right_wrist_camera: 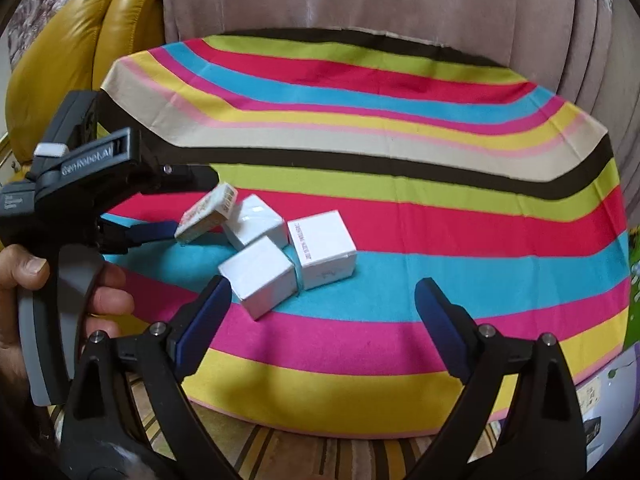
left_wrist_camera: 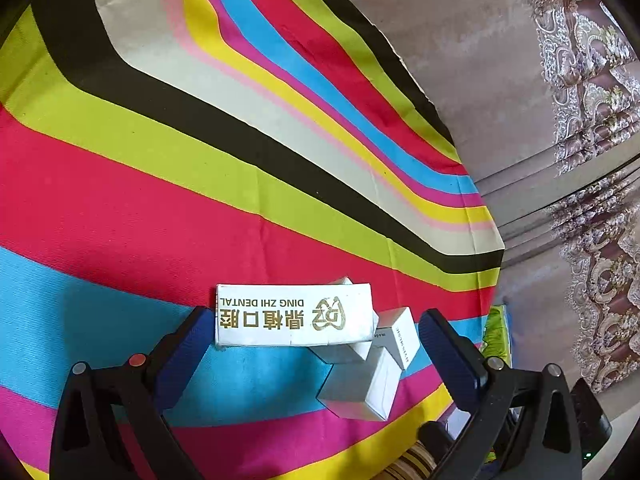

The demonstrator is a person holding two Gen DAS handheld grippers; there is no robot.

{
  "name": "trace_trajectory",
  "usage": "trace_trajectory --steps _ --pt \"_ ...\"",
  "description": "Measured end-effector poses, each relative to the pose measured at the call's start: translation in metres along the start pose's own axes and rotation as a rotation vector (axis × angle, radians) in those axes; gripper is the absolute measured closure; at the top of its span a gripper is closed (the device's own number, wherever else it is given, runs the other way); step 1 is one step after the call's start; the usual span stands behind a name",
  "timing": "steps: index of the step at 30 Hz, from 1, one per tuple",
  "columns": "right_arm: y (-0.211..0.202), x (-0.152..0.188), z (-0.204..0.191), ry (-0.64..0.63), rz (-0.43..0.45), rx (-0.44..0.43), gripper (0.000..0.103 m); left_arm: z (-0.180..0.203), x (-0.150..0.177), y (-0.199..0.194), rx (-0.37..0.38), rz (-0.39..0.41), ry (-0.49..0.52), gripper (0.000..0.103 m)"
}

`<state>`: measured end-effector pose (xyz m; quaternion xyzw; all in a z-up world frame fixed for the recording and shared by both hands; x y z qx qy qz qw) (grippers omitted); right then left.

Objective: Organize rigid objects
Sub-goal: 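Grasp the long white DING ZHI DENTAL box with the left gripper while the right grasps a white cube box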

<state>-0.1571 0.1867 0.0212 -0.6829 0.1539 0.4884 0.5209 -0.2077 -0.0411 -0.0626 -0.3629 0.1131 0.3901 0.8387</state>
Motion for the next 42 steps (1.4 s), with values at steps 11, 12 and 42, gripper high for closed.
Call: trace_trajectory --steps 11,12,42 --pt "0.009 0.006 -0.004 -0.014 -0.05 -0.008 0.009 0.001 0.001 0.001 -0.021 -0.001 0.033 0.0" --pt "0.01 0.007 -0.009 -0.033 -0.056 -0.015 0.009 0.001 0.001 0.001 -0.019 -0.005 0.039 0.0" --pt "0.037 0.003 -0.019 0.232 -0.175 -0.023 0.009 -0.006 0.0 -0.011 -0.047 0.038 0.111 0.021"
Point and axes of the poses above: each gripper's, at about its wrist camera, not at the fingertips, and y roughly the way its jaws point, z to its right, x to its underside, the point moved 1 cm from there along y, roughly the way its jaws point, and after that the axes turned 14 degrees about z, right-handed, at the moved point
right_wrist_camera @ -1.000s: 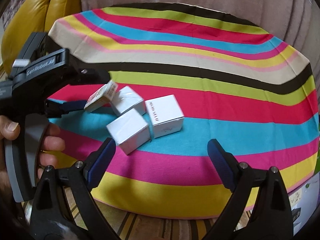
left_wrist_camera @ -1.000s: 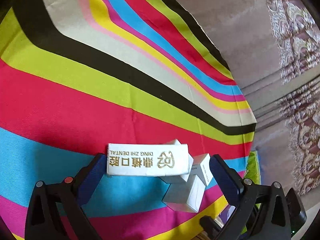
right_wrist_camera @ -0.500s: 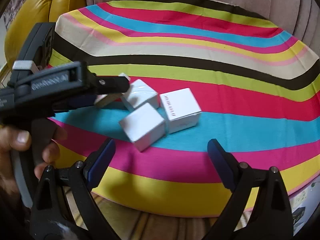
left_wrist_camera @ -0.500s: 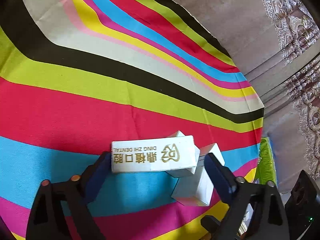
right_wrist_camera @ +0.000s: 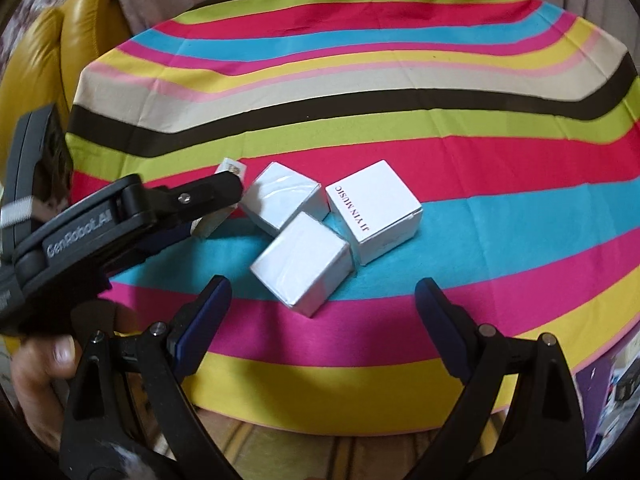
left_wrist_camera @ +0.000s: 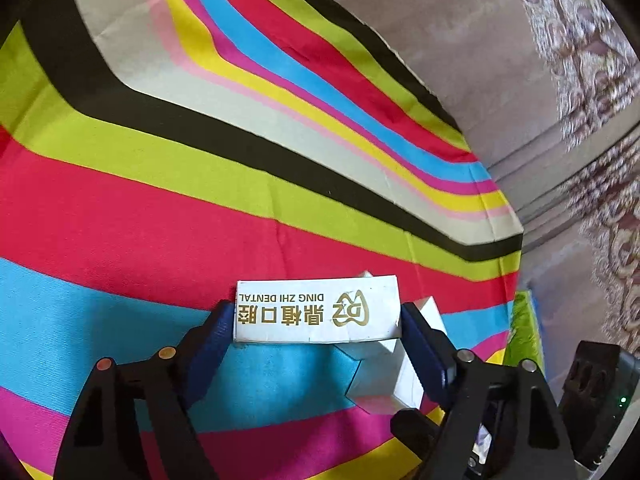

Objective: Organize rigid objects
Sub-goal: 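Grasp the long white DING ZHI DENTAL box with the left gripper while the right grasps a white cube box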

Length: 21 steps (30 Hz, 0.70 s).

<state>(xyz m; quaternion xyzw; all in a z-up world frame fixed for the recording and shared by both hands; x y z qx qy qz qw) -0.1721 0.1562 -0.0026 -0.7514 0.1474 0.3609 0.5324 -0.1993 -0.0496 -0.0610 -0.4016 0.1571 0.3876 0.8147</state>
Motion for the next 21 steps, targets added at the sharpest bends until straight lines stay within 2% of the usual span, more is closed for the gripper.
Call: trace_trajectory --steps 7,12,14,16,21 --pt "0.01 -0.006 -0.005 0.09 0.0 0.056 0.01 -0.003 -0.004 -0.007 0.0 0.048 -0.02 0.021" --pt "0.022 -0.005 -0.009 0.14 -0.032 0.061 0.025 -0.002 -0.003 -0.004 -0.002 0.05 -0.027 0.021" --pt "0.026 -0.004 -0.007 0.161 -0.046 0.061 0.04 -0.002 -0.003 -0.004 -0.002 0.051 -0.027 0.021" --pt "0.026 -0.001 -0.001 0.18 -0.054 0.058 0.049 -0.001 -0.003 -0.003 -0.001 0.05 -0.025 0.021" --pt "0.02 0.0 -0.004 0.165 -0.045 0.033 0.055 0.0 -0.002 -0.005 0.0 0.05 -0.019 0.021"
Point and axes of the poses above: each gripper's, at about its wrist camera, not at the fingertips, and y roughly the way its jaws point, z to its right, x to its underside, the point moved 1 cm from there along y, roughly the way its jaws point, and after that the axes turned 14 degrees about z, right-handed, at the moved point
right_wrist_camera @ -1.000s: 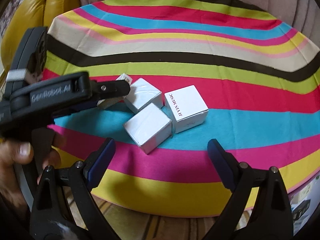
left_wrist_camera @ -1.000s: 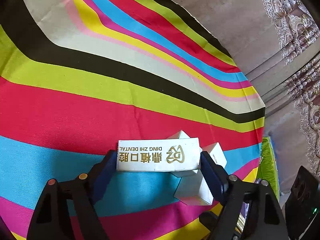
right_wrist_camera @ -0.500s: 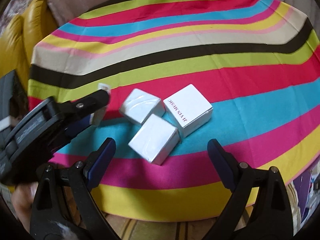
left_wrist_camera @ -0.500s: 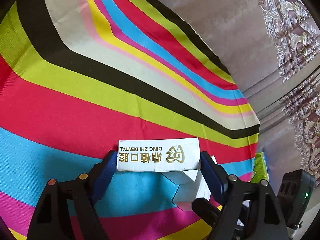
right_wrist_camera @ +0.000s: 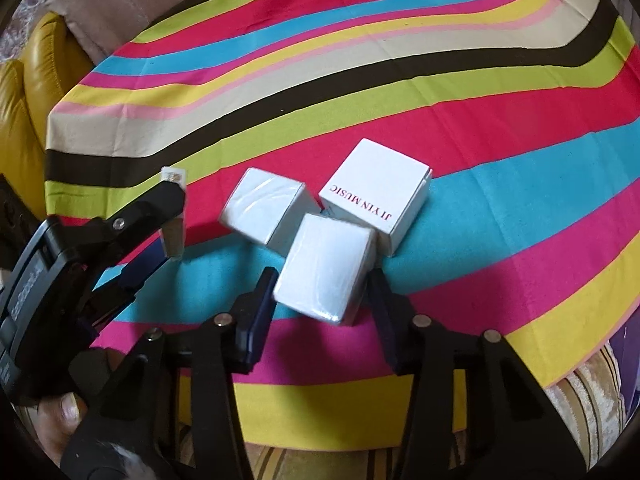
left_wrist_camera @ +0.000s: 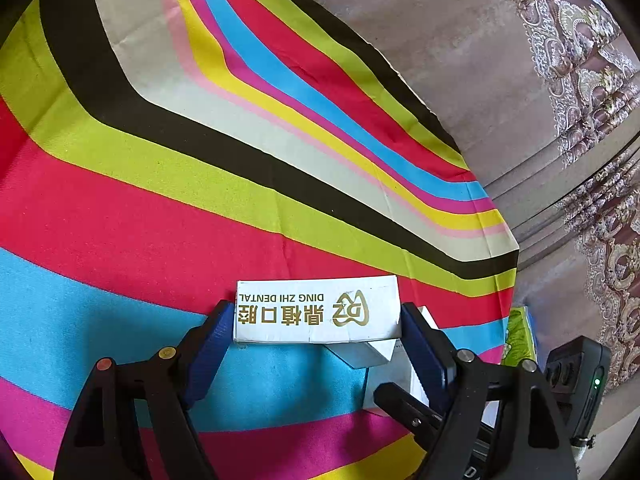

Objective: Organize rigid objects
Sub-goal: 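Grasp the long white DING ZHI DENTAL box with the left gripper while the right grasps a white cube box, then carry the dental box and white cube into the purple-rimmed box and release them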

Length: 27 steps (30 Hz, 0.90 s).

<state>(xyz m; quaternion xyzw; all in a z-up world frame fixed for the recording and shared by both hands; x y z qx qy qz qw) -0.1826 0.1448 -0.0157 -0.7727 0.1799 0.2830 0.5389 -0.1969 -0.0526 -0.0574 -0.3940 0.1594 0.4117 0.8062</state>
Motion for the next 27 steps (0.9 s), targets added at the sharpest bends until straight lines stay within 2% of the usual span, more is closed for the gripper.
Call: trace_trajectory --steps 7,13,19,27 --pt "-0.012 0.004 0.006 -0.005 0.013 -0.025 0.059 0.002 0.001 -0.003 0.007 0.009 0.001 0.021" --pt "-0.036 0.01 0.02 -0.008 0.042 -0.048 0.06 0.012 0.002 -0.013 0.044 0.03 0.004 0.021" --pt "-0.055 0.009 0.046 0.032 0.077 -0.034 0.06 0.044 0.016 -0.016 0.107 0.004 0.035 0.021" --pt "-0.083 0.015 0.095 0.096 0.093 0.002 0.061 0.098 0.046 -0.017 0.183 -0.068 0.114 0.021"
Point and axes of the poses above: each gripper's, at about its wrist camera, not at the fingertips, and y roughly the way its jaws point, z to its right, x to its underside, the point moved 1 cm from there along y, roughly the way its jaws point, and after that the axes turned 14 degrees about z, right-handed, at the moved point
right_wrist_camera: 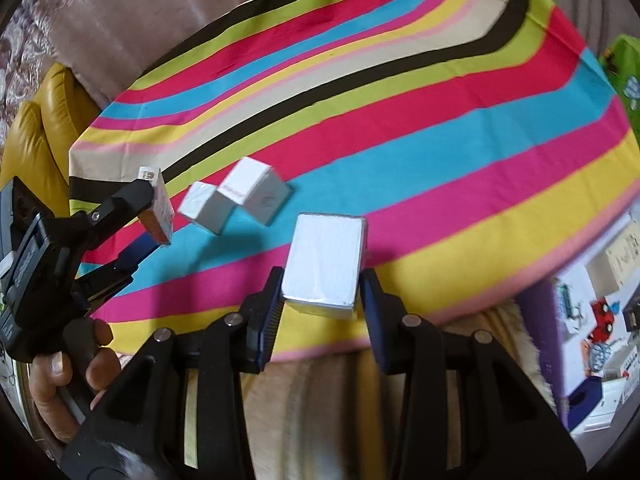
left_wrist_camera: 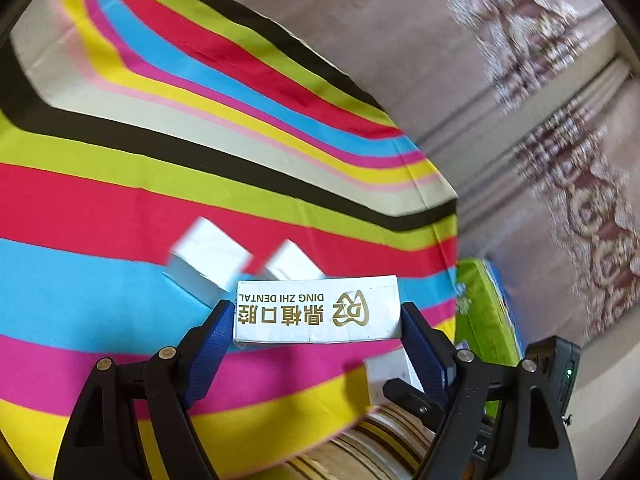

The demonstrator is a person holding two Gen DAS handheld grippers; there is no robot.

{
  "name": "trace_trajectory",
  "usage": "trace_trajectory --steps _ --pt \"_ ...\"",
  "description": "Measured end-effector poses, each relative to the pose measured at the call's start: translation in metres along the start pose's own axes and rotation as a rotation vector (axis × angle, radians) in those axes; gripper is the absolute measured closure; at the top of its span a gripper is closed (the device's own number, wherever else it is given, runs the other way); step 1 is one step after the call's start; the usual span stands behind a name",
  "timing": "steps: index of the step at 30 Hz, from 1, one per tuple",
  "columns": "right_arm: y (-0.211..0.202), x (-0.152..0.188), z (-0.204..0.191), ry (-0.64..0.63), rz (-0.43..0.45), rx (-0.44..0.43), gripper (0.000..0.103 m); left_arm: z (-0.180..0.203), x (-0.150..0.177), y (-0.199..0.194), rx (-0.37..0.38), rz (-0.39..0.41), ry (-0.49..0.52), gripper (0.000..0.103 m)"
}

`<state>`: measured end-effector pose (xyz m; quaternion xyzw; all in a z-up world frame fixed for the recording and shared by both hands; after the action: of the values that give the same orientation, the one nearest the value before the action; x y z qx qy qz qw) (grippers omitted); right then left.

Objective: Organize rigid objects
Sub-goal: 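Carry the dental box and white cube into the purple-rimmed box and release them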

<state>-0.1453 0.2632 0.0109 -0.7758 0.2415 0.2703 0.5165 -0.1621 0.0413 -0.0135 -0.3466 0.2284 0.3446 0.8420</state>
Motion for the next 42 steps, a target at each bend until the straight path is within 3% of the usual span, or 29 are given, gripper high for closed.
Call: trace_trajectory --steps 20,32,42 --pt "-0.084 0.013 0.13 0.172 0.051 0.057 0.061 0.127 0.096 0.02 0.127 -0.231 0.167 0.021" --pt "-0.122 0.025 0.226 0.298 0.092 0.178 0.061 0.201 0.158 0.036 0.157 -0.352 0.383 0.021" --pt "-0.137 0.027 0.264 0.354 0.119 0.247 0.06 0.231 0.185 0.038 0.218 -0.394 0.524 0.02"
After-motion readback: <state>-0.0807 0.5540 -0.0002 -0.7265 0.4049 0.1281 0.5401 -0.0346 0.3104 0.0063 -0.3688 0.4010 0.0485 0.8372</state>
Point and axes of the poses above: each gripper's, at about its wrist camera, not at the fingertips, and y roughly the way its jaws point, z to its right, x to its underside, the point moved 1 cm from there along y, roughly the way its jaws point, and after that the axes turned 14 degrees about z, right-handed, at the moved point
